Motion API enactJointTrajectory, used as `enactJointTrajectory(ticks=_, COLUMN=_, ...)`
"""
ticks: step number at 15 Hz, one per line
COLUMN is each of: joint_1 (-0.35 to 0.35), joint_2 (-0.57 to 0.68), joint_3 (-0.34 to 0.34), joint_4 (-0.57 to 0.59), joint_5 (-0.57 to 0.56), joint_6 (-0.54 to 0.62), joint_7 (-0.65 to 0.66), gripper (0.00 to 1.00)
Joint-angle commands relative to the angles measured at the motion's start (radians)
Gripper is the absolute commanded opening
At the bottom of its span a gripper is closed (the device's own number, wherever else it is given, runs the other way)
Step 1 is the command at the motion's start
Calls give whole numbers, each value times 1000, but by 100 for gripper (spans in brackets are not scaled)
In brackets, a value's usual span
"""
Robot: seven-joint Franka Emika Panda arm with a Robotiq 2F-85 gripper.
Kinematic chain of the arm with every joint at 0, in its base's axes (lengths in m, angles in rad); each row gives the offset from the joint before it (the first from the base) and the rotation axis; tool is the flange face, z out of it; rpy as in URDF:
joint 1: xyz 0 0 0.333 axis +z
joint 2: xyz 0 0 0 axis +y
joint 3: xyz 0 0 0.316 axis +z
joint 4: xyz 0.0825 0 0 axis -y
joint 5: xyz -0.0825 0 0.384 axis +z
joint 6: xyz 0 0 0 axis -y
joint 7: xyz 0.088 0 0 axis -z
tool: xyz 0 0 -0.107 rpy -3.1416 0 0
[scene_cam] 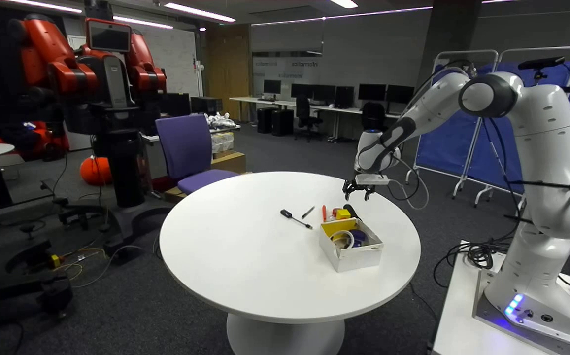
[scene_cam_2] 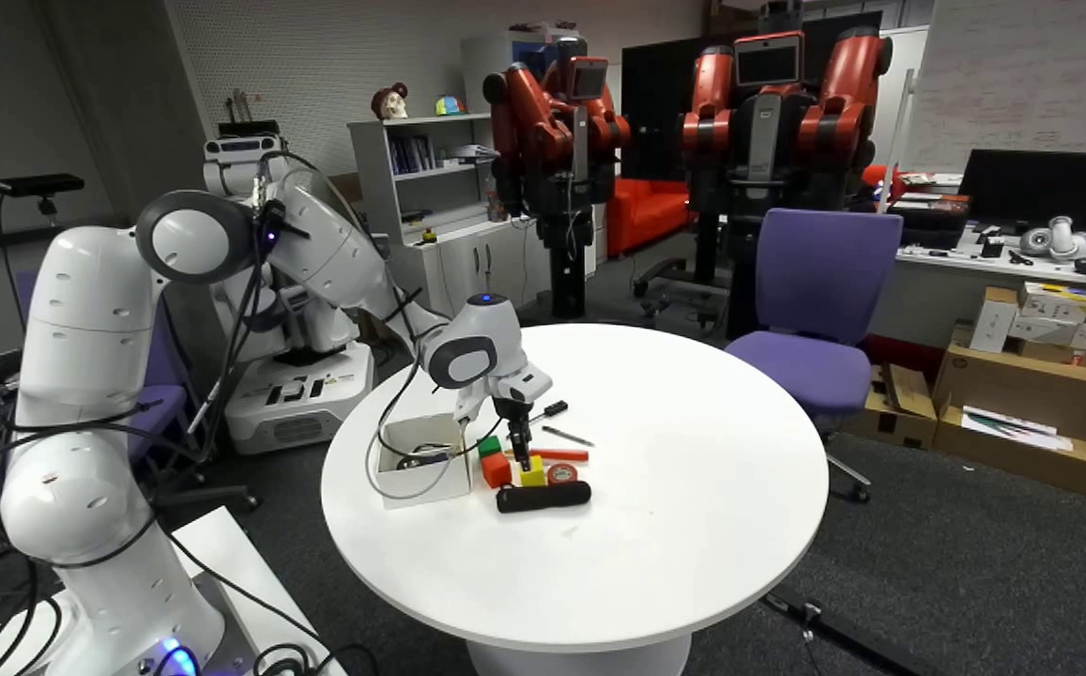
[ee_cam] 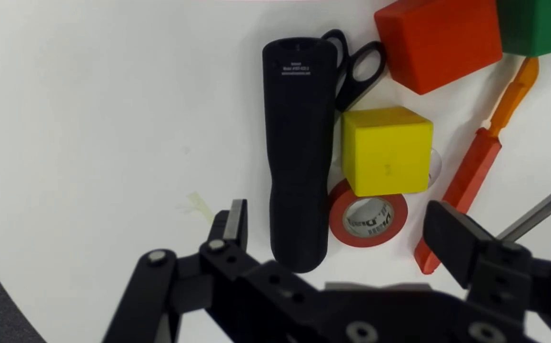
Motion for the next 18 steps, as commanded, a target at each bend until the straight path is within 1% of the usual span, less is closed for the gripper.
enactJointTrajectory(ticks=1, joint_1=-40, joint_2=45, joint_3=50, joint_4=36, joint_5=116, joint_6=18, joint_7=-90, gripper=100)
enactJointTrajectory(ticks=4, joint_1=-47, joint_2=82, joint_3=70, joint_4=65, joint_5=176, joint_6=10, joint_7=-126, gripper=100)
enactJointTrajectory(ticks=7, joint_1=-43, joint_2=122, joint_3=75, joint_4=96, joint_5=202, joint_6=20, joint_7=-121, gripper=100)
enactJointTrajectory(ticks=12, joint_1=-22, joint_2=188, joint_3=55, joint_4=135, joint_5=183, joint_6=40, joint_7=-99, gripper=100)
enactJointTrajectory(ticks=17, joint_1=-10, joint_2=239, joint_3=49, joint_4=159, joint_5=176, joint_6=75, joint_7=-94, gripper=100)
enactJointTrajectory(ticks=18, joint_1=-8, joint_2=245, joint_3=48, joint_4=163, joint_5=175, joint_6=79, joint_7=-94, gripper=75)
